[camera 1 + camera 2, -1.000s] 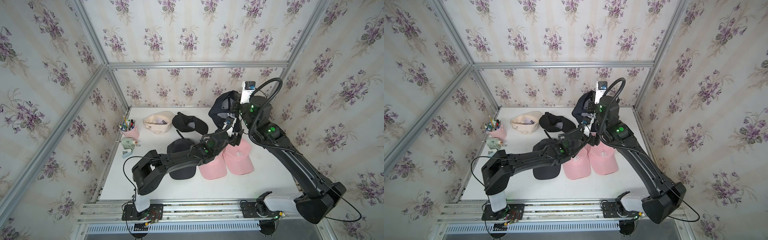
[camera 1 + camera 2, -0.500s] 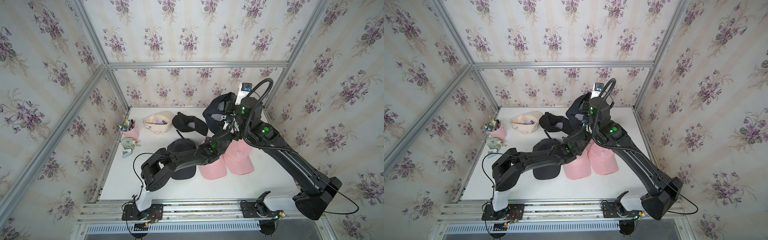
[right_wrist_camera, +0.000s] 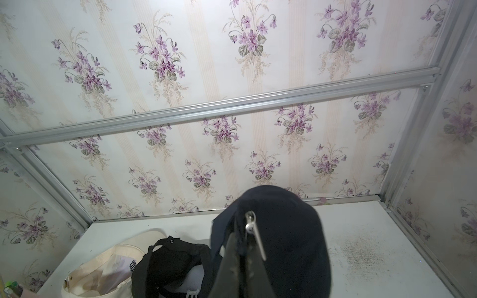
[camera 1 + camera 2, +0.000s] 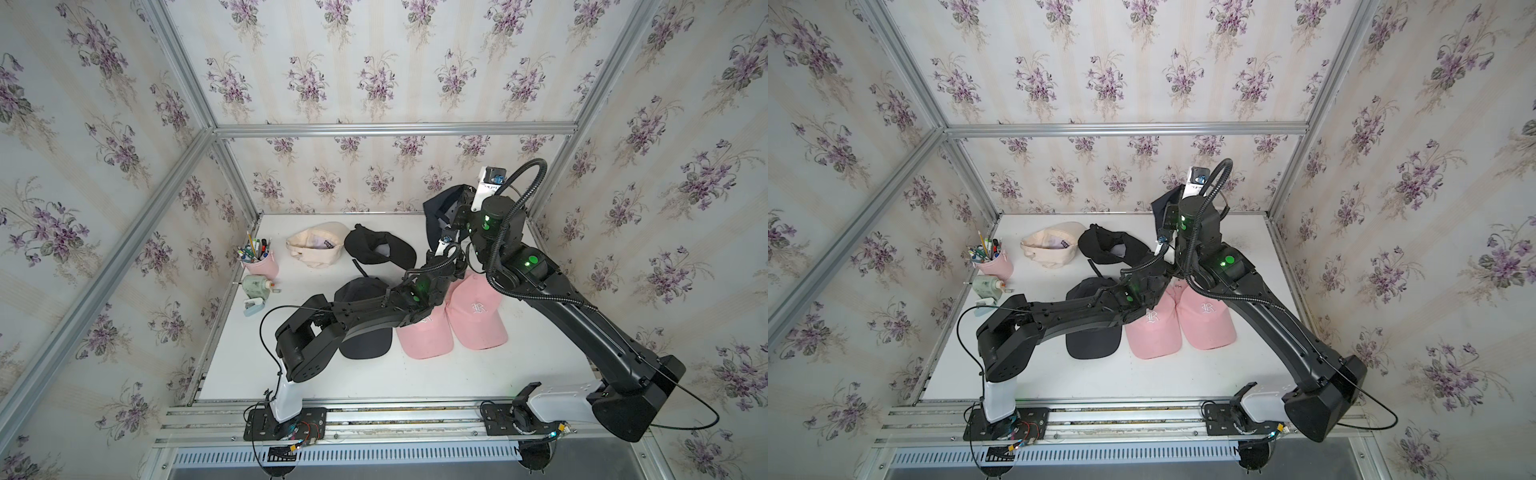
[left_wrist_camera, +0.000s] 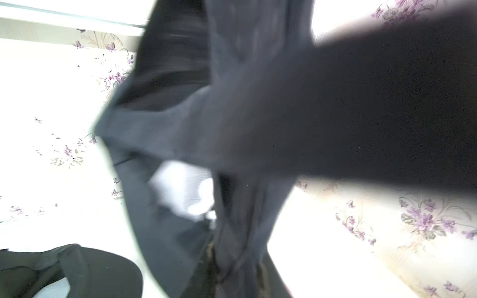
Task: Open the adjustable buckle of the baseball cap
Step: Place the baseball cap at the center of the board.
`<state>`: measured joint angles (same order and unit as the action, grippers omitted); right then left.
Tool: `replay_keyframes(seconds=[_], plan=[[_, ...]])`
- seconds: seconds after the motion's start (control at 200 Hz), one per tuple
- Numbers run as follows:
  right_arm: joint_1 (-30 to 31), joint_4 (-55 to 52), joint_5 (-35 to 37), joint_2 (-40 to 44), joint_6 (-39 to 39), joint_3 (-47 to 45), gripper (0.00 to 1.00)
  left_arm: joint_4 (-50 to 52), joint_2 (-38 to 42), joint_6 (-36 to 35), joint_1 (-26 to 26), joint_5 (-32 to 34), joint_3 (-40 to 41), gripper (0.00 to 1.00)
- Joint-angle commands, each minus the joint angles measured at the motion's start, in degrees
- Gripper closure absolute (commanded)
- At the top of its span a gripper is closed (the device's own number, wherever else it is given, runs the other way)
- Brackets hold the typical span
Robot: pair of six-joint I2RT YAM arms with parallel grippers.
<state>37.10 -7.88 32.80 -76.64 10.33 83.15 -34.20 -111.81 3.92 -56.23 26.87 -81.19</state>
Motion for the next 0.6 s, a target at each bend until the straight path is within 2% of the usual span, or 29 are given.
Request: replay_keyframes(seconds=[0.0,0.11,0.365,0.515,0.595], plan=[[-0.02,1.84,-0.63,0.52,0.07,-0.73,1.00,0.66,1.37,-1.65,-0.11,-4.88,0.39,0.88],[-0.01,3.07,-0.69,1.20,-0.79,-2.26,1.00,2.30,2.78,-1.94,0.05,-7.19,0.83,1.00],[-1.51,5.15,-0.48,3.15,-2.77,-4.79,1.00,8.45,5.10,0.52,2.14,-14.90,-0.66,1.00],[-3.79,5.55,-2.36,5.36,-2.34,-6.87,0.92,12.36,5.80,1.24,3.13,-20.54,-2.03,1.00],[-4.64,5.77,-3.00,6.43,-2.42,-7.93,0.84,13.89,6.14,1.60,3.40,-22.89,-2.22,1.00]])
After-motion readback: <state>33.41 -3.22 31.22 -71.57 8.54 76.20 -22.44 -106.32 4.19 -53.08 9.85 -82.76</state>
